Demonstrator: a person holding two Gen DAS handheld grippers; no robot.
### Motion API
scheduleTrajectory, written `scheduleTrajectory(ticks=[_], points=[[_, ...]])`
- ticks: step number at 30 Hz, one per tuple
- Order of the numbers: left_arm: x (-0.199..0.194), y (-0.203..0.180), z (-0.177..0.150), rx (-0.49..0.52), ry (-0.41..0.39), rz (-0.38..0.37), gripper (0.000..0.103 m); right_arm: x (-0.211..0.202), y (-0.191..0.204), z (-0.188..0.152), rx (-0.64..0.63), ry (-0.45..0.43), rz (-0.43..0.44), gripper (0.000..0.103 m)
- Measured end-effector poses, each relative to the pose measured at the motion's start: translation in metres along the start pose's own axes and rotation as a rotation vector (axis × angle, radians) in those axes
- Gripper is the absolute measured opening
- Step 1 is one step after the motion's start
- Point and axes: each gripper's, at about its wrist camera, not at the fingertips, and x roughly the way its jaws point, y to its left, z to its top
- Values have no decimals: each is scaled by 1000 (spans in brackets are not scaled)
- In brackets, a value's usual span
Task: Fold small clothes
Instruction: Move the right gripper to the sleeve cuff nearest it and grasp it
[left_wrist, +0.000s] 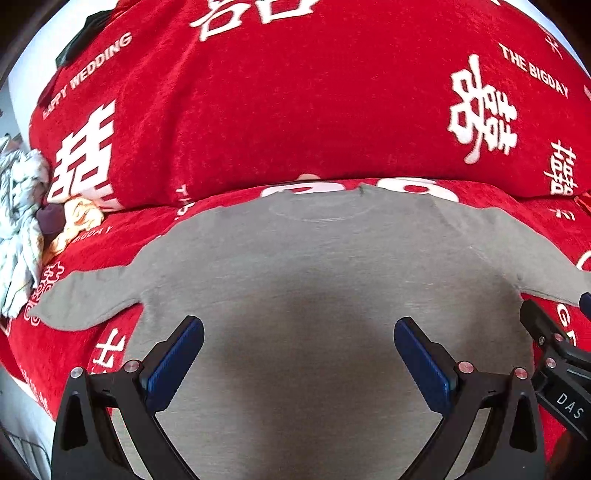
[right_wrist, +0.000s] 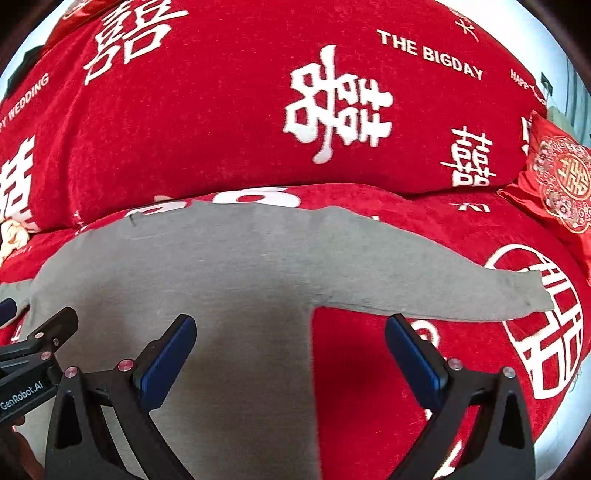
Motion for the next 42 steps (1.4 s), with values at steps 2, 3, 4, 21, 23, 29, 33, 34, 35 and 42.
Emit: scheduleTrajectory(ticks=[2, 3, 4, 21, 23, 29, 33, 34, 35, 42], points=[[0, -9, 2, 15, 2, -7, 103, -1, -6, 1, 1, -6, -13, 102], [-1, -15, 3, 27, 1, -9, 103, -1, -8, 1, 3, -8, -19, 102], [-1, -18, 3, 32, 1, -9, 103, -2, -13, 2, 7, -10, -25, 102], [2, -93, 18, 133, 21, -57, 103, 11, -113, 5, 163, 28, -117, 102], [4, -101, 18, 141, 28, -64, 103, 14, -128, 4, 183, 32, -137, 102], [11, -121, 17, 169, 41, -72, 103, 23, -184, 0, 274, 56, -196, 102], [17, -131, 16, 176, 54, -75, 103, 32, -222, -6, 342, 81, -243, 102], [19, -133, 16, 177, 58, -74, 103, 37, -232, -7, 361, 94, -242, 102], [21, -134, 16, 180, 61, -73, 103, 42, -240, -8, 377, 105, -237, 102], [29, -137, 15, 185, 77, -57, 103, 78, -305, 0, 592, 123, -96, 102]])
